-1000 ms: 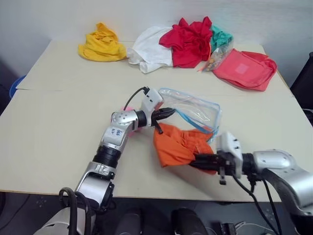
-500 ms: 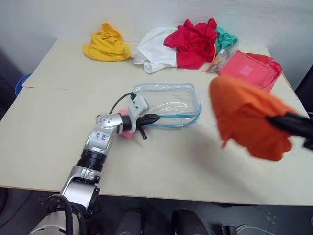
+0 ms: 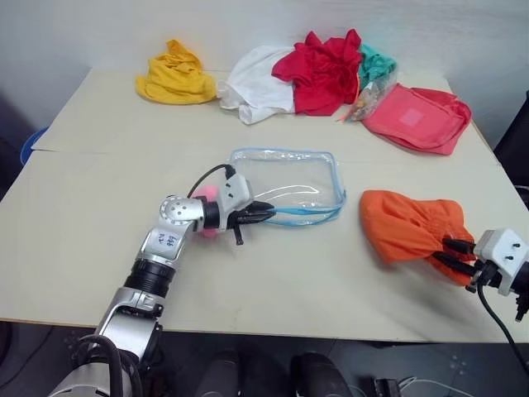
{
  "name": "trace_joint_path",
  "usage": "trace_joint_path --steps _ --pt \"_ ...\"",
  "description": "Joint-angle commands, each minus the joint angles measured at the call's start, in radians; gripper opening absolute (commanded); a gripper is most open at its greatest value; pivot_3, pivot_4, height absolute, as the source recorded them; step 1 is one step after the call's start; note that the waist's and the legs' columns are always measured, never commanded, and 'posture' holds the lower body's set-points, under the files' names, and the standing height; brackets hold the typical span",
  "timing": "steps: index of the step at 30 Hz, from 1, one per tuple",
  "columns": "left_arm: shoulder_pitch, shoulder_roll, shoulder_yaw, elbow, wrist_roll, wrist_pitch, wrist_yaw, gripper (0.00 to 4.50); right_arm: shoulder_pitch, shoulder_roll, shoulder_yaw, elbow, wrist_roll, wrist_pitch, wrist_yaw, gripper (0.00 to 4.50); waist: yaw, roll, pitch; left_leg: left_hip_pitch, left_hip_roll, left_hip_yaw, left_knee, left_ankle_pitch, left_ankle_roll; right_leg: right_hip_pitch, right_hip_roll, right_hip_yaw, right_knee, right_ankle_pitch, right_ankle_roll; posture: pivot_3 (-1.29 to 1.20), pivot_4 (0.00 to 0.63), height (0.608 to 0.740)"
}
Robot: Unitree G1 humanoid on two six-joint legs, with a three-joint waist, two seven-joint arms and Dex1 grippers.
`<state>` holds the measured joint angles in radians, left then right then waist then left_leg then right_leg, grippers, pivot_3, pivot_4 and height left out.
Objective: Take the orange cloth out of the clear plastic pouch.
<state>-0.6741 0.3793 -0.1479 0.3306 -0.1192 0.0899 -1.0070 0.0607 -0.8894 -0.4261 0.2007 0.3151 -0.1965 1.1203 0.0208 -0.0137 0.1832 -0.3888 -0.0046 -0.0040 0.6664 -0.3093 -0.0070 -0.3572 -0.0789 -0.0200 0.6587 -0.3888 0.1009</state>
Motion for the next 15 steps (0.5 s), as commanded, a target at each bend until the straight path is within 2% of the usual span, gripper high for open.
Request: trace_joint_path --steps 1,2,4,5,7,8,11,15 --pt "0.061 0.088 0.083 -0.190 -0.213 0.144 -0.168 2.07 0.140 -0.010 -0.113 -0.213 0.172 0.126 0.066 2.64 -0.001 0.001 0.000 0.000 0.000 0.000 0.000 0.000 0.000 0.000 0.000 0.001 0.000 0.000 0.000 0.00 0.150 0.740" --pt "0.091 0.129 0.108 -0.247 -0.289 0.184 -0.242 2.39 0.193 -0.011 -0.145 -0.292 0.226 0.194 0.070 3.00 -0.001 0.001 0.000 -0.001 0.001 -0.001 -0.001 0.000 0.000 0.000 0.000 0.003 0.000 0.000 0.000 0.00 0.150 0.740" --pt "0.129 0.192 0.169 -0.309 -0.382 0.245 -0.285 2.97 0.257 0.000 -0.196 -0.424 0.316 0.299 0.036 3.67 -0.009 0.002 0.000 -0.001 0.002 -0.002 -0.002 0.000 -0.001 0.001 0.001 0.003 -0.002 0.000 0.000 0.00 0.150 0.740" --pt "0.145 0.216 0.199 -0.318 -0.395 0.253 -0.273 3.31 0.281 0.007 -0.209 -0.488 0.353 0.342 0.013 4.09 -0.013 0.002 0.000 0.000 0.003 -0.002 -0.002 0.000 -0.001 0.001 0.001 0.003 -0.002 0.000 0.000 0.00 0.150 0.740" --pt "0.187 0.260 0.261 -0.319 -0.400 0.228 -0.260 3.94 0.318 0.030 -0.203 -0.610 0.391 0.379 -0.017 4.50 -0.015 0.002 0.000 0.002 0.001 -0.004 0.000 0.000 -0.001 0.005 -0.001 0.002 -0.005 0.000 0.000 0.00 0.150 0.740" --pt "0.235 0.290 0.291 -0.320 -0.392 0.209 -0.262 4.16 0.316 0.054 -0.163 -0.663 0.393 0.375 -0.036 4.50 -0.019 0.002 0.000 0.005 0.001 -0.005 0.000 0.000 -0.001 0.009 -0.001 0.002 -0.006 0.000 0.000 0.00 0.150 0.740" --pt "0.405 0.370 0.326 -0.335 -0.331 0.137 -0.278 4.16 0.291 0.113 0.004 -0.709 0.314 0.314 -0.018 4.50 -0.030 0.002 0.000 0.022 0.002 -0.008 -0.006 -0.002 -0.001 0.027 0.000 0.001 -0.015 0.000 -0.001 0.00 0.150 0.740" --pt "0.585 0.385 0.358 -0.335 -0.283 0.006 -0.254 4.16 0.222 0.192 0.220 -0.582 0.142 0.146 0.037 4.50 -0.027 0.002 0.000 0.021 0.001 -0.008 -0.011 -0.003 0.000 0.027 -0.001 0.001 -0.022 0.000 -0.001 0.00 0.150 0.740"
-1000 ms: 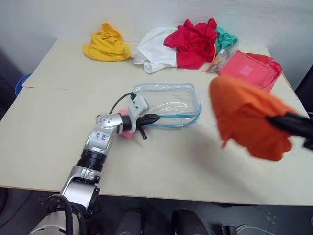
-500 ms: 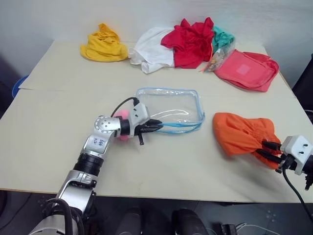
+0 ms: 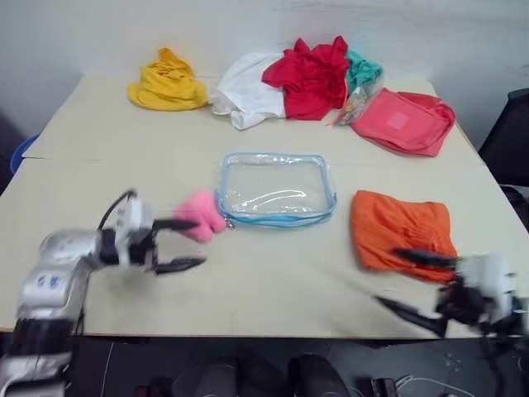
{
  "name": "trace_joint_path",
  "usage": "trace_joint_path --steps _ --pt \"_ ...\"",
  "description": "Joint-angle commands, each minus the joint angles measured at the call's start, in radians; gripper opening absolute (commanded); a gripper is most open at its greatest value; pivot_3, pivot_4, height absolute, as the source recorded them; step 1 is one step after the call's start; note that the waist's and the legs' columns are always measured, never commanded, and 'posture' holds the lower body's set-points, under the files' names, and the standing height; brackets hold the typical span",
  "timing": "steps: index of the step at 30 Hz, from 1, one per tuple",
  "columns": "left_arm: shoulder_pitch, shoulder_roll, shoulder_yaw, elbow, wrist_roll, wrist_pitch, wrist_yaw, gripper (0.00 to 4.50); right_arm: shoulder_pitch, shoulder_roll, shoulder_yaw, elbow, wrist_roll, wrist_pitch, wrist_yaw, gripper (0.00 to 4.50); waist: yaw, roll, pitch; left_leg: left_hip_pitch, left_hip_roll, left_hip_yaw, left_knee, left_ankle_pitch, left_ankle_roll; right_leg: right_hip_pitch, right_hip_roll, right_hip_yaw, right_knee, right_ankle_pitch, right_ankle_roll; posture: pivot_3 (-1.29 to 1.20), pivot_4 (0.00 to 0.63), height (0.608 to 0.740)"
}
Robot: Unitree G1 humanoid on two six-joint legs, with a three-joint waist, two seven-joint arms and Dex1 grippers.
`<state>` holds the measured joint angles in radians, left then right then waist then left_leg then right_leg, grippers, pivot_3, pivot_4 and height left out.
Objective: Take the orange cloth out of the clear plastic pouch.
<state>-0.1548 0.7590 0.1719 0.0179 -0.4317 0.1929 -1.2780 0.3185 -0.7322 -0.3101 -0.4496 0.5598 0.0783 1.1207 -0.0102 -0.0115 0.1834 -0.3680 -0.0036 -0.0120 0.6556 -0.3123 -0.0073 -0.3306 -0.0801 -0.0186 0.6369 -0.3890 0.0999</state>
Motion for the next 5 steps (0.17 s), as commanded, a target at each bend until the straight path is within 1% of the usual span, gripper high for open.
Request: trace_joint_path --steps 1,3,5 --pt "0.088 0.003 0.041 -0.025 0.039 -0.121 0.029 4.16 -0.050 0.052 0.128 0.097 -0.124 -0.161 0.040 4.50 0.011 0.000 0.000 -0.001 0.000 -0.001 0.000 0.000 0.001 0.000 0.000 0.000 -0.001 0.000 0.000 0.00 0.150 0.740" --pt "0.144 -0.016 0.058 -0.029 0.066 -0.194 0.072 4.16 -0.093 0.091 0.176 0.187 -0.178 -0.248 0.036 4.50 0.018 0.000 0.000 -0.003 -0.002 -0.004 0.001 -0.001 0.001 0.000 -0.001 0.001 -0.002 0.000 0.000 0.00 0.150 0.740" --pt "0.183 -0.025 0.071 -0.048 0.072 -0.232 0.098 4.16 -0.120 0.117 0.191 0.246 -0.203 -0.303 0.023 4.50 0.018 0.000 0.000 -0.003 -0.002 -0.004 0.002 -0.001 0.001 0.001 -0.001 0.001 -0.003 0.000 0.000 0.00 0.150 0.740"
